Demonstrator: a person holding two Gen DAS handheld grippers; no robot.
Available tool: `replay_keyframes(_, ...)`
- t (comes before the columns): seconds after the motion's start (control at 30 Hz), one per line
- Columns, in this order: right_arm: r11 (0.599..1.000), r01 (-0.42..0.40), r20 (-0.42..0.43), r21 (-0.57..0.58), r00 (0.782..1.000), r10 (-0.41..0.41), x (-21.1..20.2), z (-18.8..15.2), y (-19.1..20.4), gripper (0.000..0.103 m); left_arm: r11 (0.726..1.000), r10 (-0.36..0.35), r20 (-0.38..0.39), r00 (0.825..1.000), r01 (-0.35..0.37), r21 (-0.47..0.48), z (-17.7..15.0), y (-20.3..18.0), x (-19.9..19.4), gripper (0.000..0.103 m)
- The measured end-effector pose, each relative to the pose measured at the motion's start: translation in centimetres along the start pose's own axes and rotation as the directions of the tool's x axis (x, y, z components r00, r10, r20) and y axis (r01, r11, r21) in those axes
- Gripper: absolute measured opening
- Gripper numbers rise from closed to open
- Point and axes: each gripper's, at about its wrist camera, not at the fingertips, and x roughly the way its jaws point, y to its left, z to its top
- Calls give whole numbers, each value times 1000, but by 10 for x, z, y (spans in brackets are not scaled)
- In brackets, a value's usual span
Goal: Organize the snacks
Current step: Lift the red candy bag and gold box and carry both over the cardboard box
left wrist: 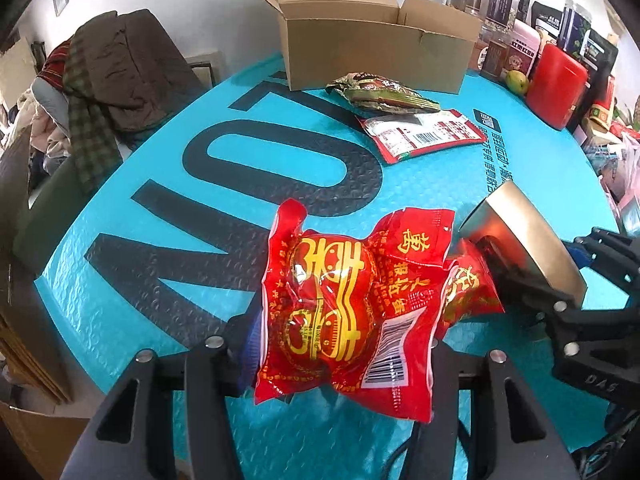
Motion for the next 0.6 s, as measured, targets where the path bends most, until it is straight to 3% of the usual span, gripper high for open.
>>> replay_keyframes(0.2, 998, 48, 12, -36, 999, -48, 5, -3, 7, 54, 1000, 3, 29, 1000, -4, 18, -3, -2, -2, 49)
replay_keyframes(0.3, 998, 52, 17, -29, 999, -51, 3, -5, 7, 44, 1000, 2, 23, 1000, -2, 15, -2, -2, -3, 49)
replay_keyframes(0.6, 999, 26, 30, 20, 999, -27, -14, -23, -1, 43, 998, -52, 31, 998, 53, -24, -6, -5, -19, 47)
